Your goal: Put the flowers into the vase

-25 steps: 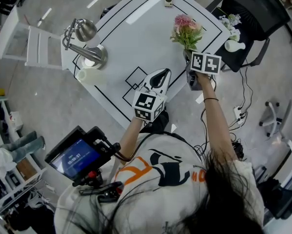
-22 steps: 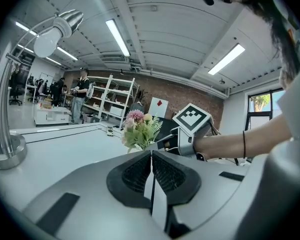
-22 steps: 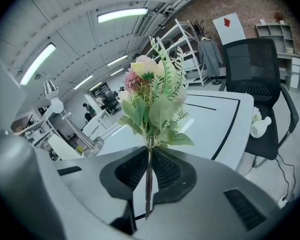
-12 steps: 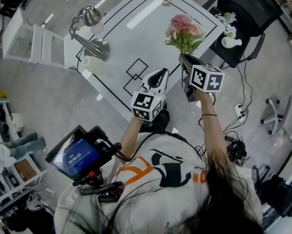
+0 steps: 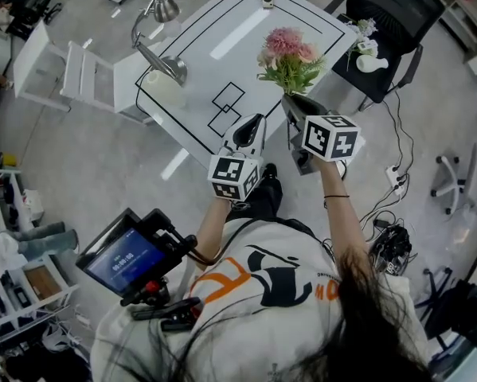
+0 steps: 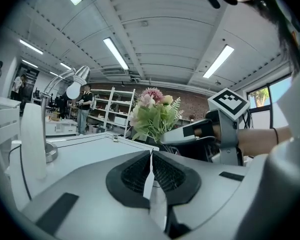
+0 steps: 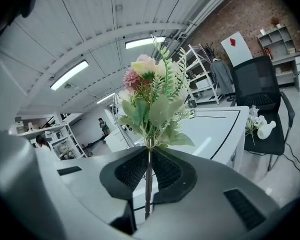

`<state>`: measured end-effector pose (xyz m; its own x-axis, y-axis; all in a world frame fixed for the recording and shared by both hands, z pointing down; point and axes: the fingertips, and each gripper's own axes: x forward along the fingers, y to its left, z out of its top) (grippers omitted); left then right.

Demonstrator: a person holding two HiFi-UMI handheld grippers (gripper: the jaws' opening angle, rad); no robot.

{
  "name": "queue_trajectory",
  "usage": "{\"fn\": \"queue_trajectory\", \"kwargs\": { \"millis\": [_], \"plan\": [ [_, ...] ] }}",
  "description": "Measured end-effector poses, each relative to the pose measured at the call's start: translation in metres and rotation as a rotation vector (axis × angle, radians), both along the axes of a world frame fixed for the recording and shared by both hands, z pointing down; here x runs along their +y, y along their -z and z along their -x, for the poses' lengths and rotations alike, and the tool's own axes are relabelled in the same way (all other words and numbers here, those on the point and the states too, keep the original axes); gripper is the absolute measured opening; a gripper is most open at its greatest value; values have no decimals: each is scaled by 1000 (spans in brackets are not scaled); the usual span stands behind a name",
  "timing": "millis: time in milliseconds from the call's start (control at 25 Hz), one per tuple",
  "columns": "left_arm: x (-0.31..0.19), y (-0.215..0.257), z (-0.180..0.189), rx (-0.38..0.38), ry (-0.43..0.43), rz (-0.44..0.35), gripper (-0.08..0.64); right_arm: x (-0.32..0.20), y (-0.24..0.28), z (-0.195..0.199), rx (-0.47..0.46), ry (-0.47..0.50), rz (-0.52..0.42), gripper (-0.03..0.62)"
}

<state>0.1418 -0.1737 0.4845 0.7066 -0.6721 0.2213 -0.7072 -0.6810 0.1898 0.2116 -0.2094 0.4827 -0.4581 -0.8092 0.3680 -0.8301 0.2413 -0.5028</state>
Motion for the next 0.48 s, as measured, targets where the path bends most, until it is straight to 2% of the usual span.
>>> {"fn": "queue_trajectory", "kwargs": {
  "millis": [280, 480],
  "plan": [
    [52, 19, 41, 14, 46, -28, 11, 53, 26, 44, -24, 41, -54, 38],
    [62, 29, 58, 3, 47, -56, 11, 59, 34, 66, -36, 72, -70, 38]
  ]
}}
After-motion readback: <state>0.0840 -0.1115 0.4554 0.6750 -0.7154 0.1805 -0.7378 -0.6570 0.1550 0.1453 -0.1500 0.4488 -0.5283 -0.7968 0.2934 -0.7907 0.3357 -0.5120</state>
